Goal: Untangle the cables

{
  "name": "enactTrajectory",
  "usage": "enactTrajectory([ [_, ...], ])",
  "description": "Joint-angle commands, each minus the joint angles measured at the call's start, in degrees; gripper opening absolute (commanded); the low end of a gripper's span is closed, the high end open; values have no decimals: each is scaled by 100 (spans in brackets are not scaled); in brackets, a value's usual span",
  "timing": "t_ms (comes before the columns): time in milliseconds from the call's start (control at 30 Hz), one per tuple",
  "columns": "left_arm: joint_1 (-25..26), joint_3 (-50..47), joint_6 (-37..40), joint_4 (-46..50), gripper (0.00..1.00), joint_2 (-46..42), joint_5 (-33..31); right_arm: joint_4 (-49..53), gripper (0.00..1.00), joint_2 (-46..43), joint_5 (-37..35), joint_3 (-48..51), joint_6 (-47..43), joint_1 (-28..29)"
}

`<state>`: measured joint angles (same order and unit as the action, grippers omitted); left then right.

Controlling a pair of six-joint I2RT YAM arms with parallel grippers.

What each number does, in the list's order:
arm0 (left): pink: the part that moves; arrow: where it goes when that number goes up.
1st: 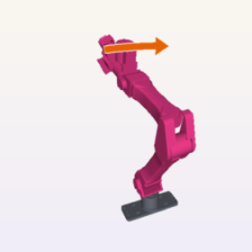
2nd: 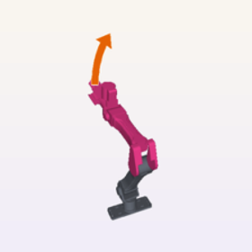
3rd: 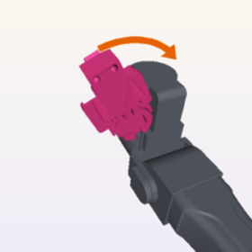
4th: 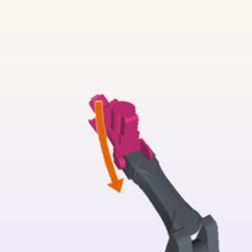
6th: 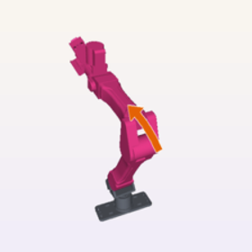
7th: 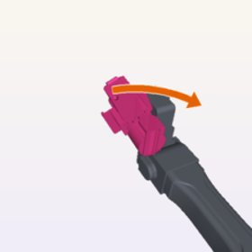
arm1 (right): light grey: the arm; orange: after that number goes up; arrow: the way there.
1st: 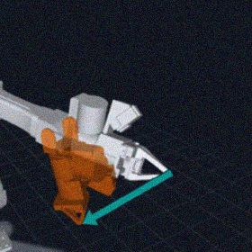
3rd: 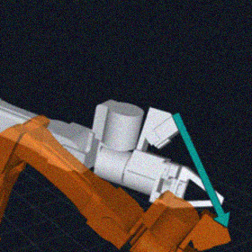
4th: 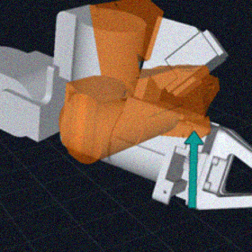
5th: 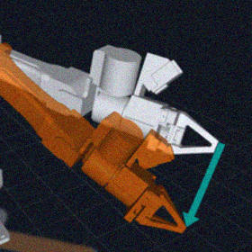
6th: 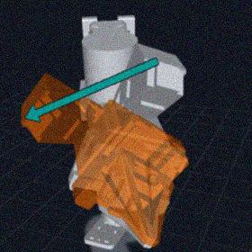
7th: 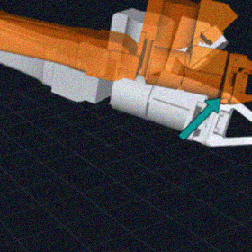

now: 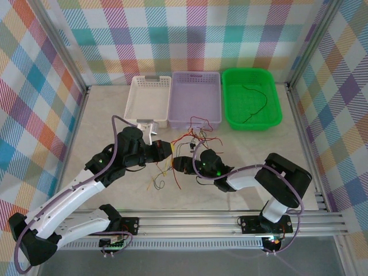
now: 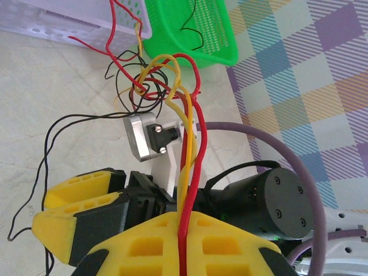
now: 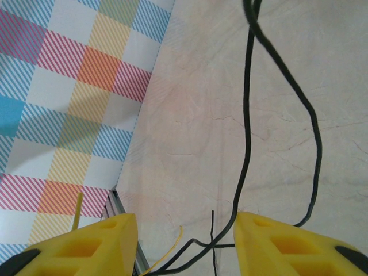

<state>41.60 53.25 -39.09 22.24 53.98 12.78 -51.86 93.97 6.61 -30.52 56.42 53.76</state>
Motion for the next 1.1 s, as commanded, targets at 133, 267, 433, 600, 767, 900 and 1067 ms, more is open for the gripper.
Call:
enactTrajectory([
  [133, 70, -29, -36, -324, 0, -168, -46, -399, 48, 314, -50, -11, 268, 47],
  [267, 80, -24, -29, -314, 0, -185, -47, -661, 41, 453, -61, 8, 352, 46],
  [433, 87, -27, 12, -199, 0, -260, -123, -519, 15, 195, -238, 107, 277, 34],
  [600, 86, 53, 250, 243, 0, -398, -382, 1408, 0, -903, -923, 195, -247, 8],
  [767, 80, 298, 665, 1058, 0, -537, -995, 3562, 0, -2545, -1652, 461, -804, -225],
  [900, 46, 540, 949, 1534, 0, -487, -1264, 4846, 0, -3780, -1652, 661, -1008, -725],
  [1067, -60, 678, 1185, 1924, 0, -406, -1426, 6244, 0, -5299, -1599, 688, -1283, -1302],
])
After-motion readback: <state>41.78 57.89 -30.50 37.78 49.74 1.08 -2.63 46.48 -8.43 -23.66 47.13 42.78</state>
